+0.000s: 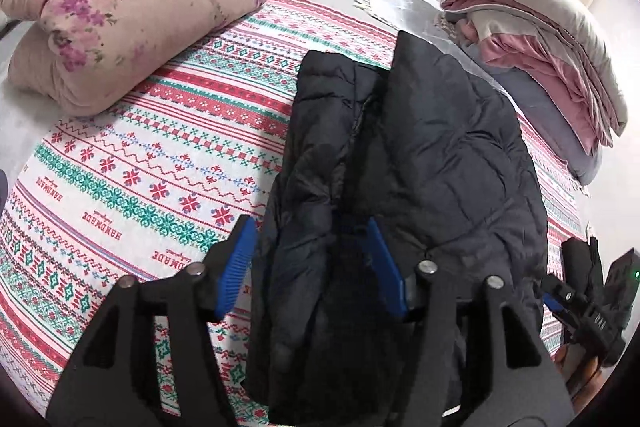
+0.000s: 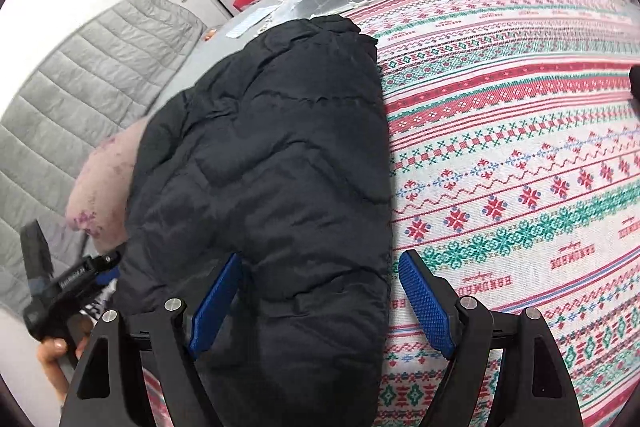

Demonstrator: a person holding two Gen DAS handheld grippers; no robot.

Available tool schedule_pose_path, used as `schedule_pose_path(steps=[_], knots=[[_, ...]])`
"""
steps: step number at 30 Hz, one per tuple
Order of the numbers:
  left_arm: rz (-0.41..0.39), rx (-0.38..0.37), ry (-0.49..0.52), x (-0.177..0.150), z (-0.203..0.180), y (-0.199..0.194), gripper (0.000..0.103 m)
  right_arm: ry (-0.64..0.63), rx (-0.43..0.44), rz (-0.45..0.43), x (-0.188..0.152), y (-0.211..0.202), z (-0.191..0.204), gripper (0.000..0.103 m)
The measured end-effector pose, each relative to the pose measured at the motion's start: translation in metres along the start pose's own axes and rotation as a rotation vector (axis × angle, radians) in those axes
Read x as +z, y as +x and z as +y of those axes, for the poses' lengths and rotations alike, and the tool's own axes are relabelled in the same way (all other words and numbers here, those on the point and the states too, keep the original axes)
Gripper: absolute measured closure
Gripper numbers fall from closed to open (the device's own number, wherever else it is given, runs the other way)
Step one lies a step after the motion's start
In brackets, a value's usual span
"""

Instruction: Fold large clothes

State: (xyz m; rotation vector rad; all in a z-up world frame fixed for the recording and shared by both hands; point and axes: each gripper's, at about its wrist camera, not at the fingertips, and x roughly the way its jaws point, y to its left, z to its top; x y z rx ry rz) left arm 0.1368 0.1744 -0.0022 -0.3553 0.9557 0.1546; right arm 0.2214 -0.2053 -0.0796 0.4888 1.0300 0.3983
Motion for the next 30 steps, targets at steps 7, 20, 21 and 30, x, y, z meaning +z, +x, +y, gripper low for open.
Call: schedule_pose_path(steps=[7,20,21,30], knots=[[0.054,-0.047,-0.032,-0.010,0.001,0.000,0.039,0.070,0.020,0.019,0.001,0.002,-0.014,0.021],[0.120,-0.096,-0.062,-0.020,0.006,0.014,0.022,0.092,0.051,0.044,0.000,0.011,-0.016,0.021],[0.125,-0.104,-0.079,-0.020,0.008,0.015,0.020,0.094,0.055,0.045,0.000,0.012,-0.017,0.021],[0.207,-0.211,-0.204,-0.024,0.024,0.035,0.014,0.167,0.135,0.079,-0.001,0.026,-0.027,0.021]])
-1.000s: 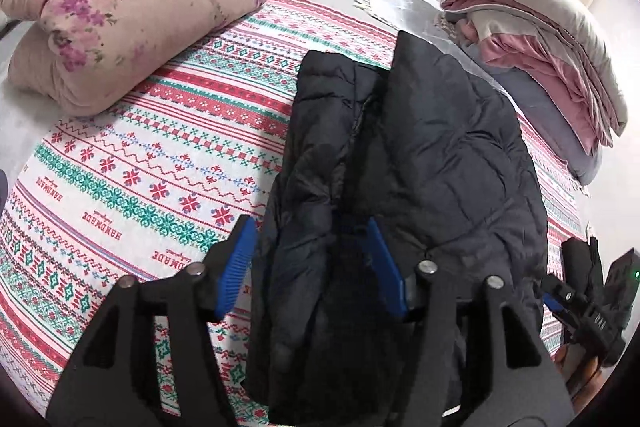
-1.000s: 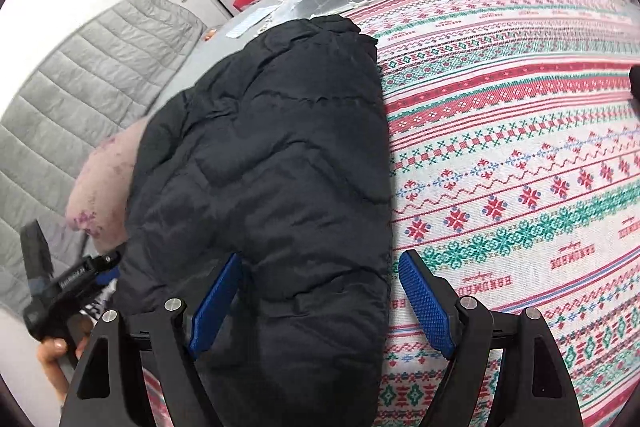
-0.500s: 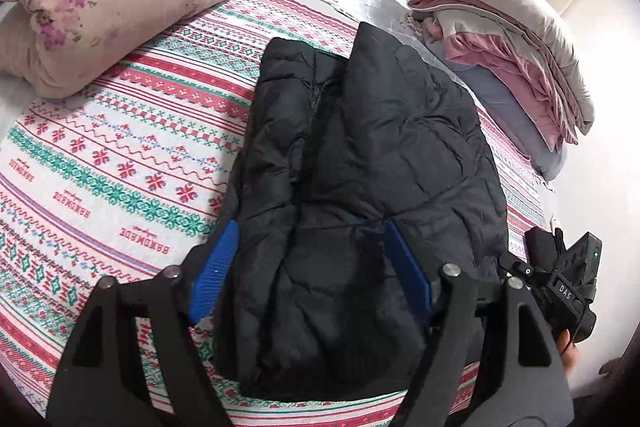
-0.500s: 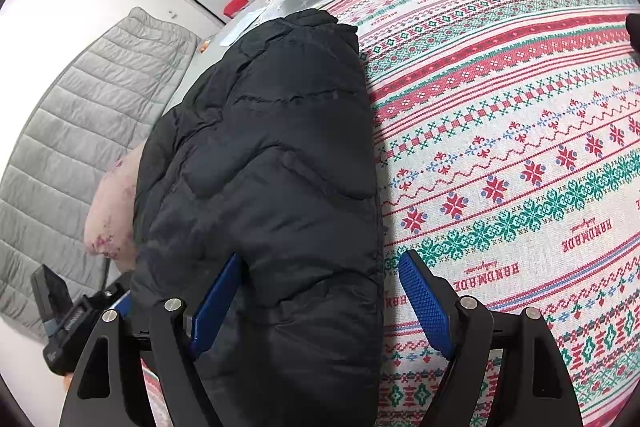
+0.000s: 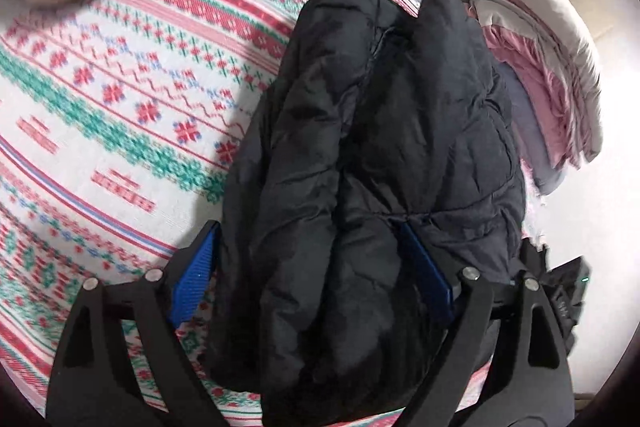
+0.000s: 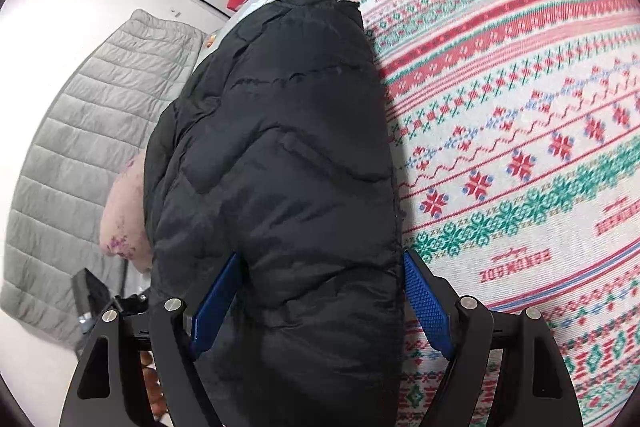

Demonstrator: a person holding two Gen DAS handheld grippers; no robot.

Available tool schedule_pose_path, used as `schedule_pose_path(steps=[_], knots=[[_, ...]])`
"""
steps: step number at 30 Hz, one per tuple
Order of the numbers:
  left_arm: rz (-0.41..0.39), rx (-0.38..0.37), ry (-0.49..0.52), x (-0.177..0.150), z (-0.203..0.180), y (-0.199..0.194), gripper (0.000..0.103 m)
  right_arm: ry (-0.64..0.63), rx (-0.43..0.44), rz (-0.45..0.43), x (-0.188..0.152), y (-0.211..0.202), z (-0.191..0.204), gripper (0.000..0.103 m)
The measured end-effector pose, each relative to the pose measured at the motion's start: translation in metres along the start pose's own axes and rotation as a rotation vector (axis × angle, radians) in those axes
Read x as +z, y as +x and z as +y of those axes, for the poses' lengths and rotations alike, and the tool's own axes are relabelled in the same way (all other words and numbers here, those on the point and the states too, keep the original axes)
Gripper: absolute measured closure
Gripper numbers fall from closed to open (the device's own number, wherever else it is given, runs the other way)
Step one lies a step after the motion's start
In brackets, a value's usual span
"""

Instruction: Fold large clothes

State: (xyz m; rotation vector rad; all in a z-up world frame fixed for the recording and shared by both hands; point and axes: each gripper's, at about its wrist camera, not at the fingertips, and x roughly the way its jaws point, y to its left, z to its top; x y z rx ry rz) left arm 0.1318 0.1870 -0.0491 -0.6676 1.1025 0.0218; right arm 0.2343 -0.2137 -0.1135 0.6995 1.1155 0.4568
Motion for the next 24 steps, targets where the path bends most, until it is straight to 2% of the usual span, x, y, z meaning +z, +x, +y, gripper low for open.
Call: schedule_pose_path(steps=[4,11,15,24], knots=[[0.032,-0.046,-0.060,-0.003,0.008,0.009,0.010,0.051,0.045,0.013,0.002,0.005,-0.009,0.020],[0.015,-0.031,-0.033,-0.004,-0.004,0.014,0.009,0.156,0.123,0.038,0.006,0.016,-0.029,0.018],[0.022,-0.045,-0.051,-0.001,-0.010,0.018,0.009,0.203,0.165,0.042,0.008,0.020,-0.036,0.018],[0.011,-0.041,-0.045,-0.002,-0.010,0.022,0.009,0.200,0.153,0.032,0.010,0.021,-0.035,0.018]])
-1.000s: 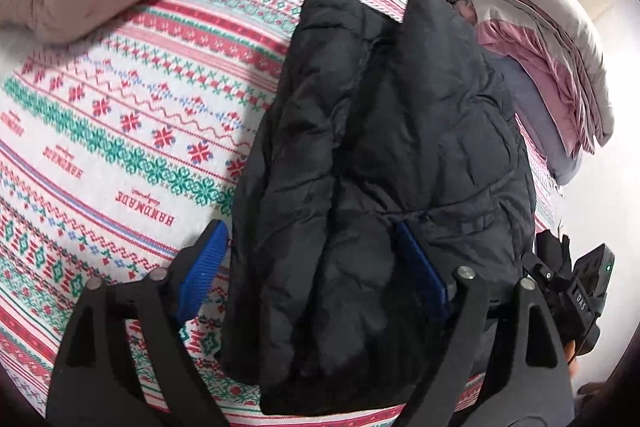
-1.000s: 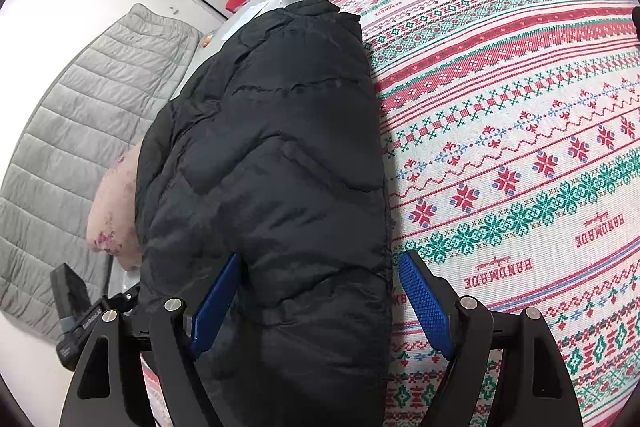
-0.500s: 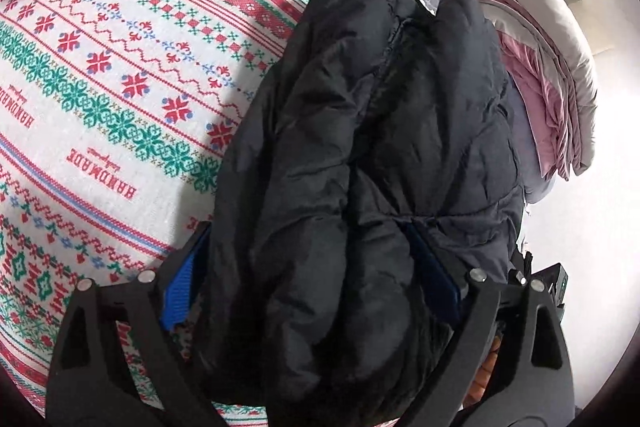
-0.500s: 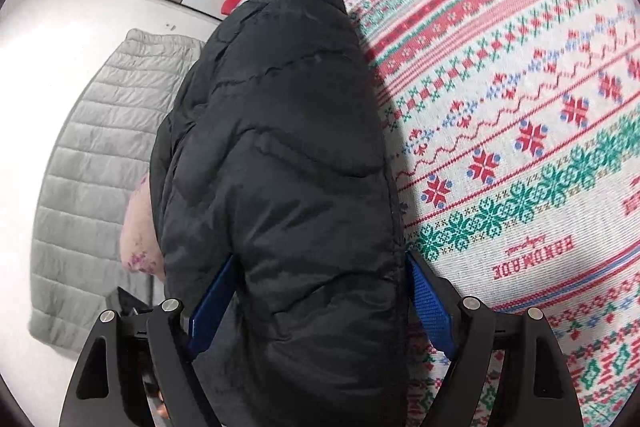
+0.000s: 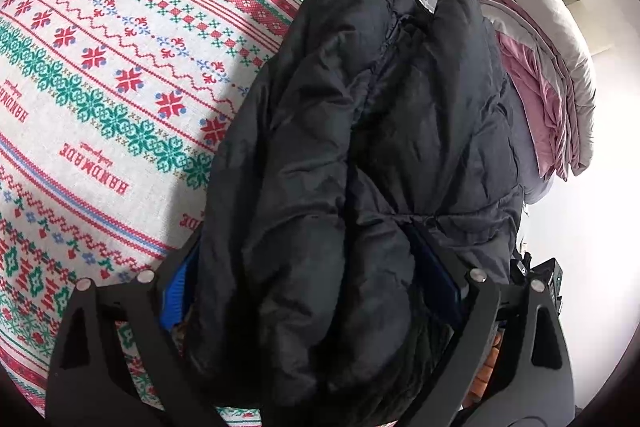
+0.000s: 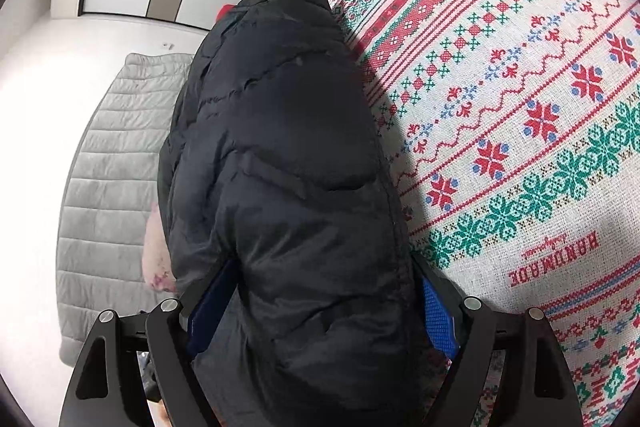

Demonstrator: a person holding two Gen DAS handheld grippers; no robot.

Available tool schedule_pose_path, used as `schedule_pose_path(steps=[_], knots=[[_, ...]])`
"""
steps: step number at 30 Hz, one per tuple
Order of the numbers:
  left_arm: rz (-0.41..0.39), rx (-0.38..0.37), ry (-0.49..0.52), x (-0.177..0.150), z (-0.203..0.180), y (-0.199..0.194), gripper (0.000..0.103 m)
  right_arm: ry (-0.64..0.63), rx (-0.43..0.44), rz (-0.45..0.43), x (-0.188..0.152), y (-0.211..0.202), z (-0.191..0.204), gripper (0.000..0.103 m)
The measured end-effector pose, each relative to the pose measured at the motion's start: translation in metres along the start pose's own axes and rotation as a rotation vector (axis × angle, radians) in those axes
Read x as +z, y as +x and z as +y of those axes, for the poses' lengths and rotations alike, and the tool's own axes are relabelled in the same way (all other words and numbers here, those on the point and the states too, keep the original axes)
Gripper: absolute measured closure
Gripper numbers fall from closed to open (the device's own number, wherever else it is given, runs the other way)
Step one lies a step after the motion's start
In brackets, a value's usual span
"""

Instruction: Fold large clothes

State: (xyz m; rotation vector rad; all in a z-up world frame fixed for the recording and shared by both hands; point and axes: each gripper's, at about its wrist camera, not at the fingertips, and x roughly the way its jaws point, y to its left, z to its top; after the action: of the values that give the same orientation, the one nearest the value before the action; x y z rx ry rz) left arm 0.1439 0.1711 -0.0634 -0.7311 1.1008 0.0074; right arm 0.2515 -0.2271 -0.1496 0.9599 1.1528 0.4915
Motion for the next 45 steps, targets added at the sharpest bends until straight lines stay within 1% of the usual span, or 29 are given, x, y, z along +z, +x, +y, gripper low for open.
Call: schedule_pose_path(steps=[5,7,9,10,12,13,15,18,21,24,26,28,30,33,36,39,41,45], knots=[[-0.001,0.013,0.015,-0.001,-0.007,0.004,0.009,-0.018,-0.016,-0.008,-0.001,-0.002,0.005,0.018],[-0.003,0.021,0.026,-0.001,-0.011,0.005,0.011,-0.026,-0.019,-0.014,-0.003,0.001,0.011,0.018],[-0.011,0.026,0.043,-0.003,-0.015,0.006,0.023,-0.046,-0.030,-0.026,-0.005,0.003,0.018,0.020],[-0.016,0.027,0.047,-0.003,-0.018,0.006,0.027,-0.067,-0.040,-0.036,-0.007,0.004,0.024,0.022],[-0.031,0.036,0.069,-0.004,-0.023,0.005,0.040,-0.113,-0.066,-0.056,-0.011,0.003,0.034,0.033],[-0.039,0.042,0.078,-0.004,-0.025,0.005,0.043,-0.137,-0.081,-0.065,-0.012,0.002,0.040,0.035],[-0.050,0.049,0.083,-0.003,-0.030,0.006,0.050,-0.175,-0.104,-0.079,-0.016,0.001,0.048,0.044],[-0.058,0.053,0.089,-0.001,-0.029,0.006,0.054,-0.222,-0.138,-0.101,-0.020,0.001,0.058,0.052],[-0.068,0.062,0.089,0.000,-0.030,0.007,0.054,-0.276,-0.178,-0.126,-0.026,0.002,0.071,0.058],[-0.061,0.054,0.065,0.002,-0.025,0.010,0.052,-0.340,-0.224,-0.150,-0.032,0.005,0.085,0.061],[-0.056,0.051,0.068,0.004,-0.024,0.010,0.053,-0.365,-0.244,-0.160,-0.036,0.008,0.092,0.063],[-0.065,0.056,0.078,0.003,-0.025,0.008,0.059,-0.387,-0.259,-0.172,-0.040,0.010,0.097,0.065],[-0.090,0.058,0.084,0.002,-0.029,0.004,0.070,-0.427,-0.284,-0.191,-0.045,0.011,0.105,0.067],[-0.111,0.060,0.082,0.004,-0.029,0.001,0.076,-0.517,-0.335,-0.235,-0.058,0.012,0.124,0.071],[-0.127,0.050,0.075,0.006,-0.029,-0.003,0.081,-0.572,-0.357,-0.263,-0.069,0.013,0.138,0.072],[-0.154,0.046,0.101,0.004,-0.028,-0.012,0.083,-0.613,-0.381,-0.290,-0.076,0.014,0.147,0.074],[-0.165,0.043,0.122,0.003,-0.032,-0.015,0.084,-0.645,-0.408,-0.319,-0.082,0.011,0.150,0.075],[-0.171,0.033,0.151,0.000,-0.038,-0.018,0.085,-0.682,-0.435,-0.380,-0.090,0.001,0.157,0.077]])
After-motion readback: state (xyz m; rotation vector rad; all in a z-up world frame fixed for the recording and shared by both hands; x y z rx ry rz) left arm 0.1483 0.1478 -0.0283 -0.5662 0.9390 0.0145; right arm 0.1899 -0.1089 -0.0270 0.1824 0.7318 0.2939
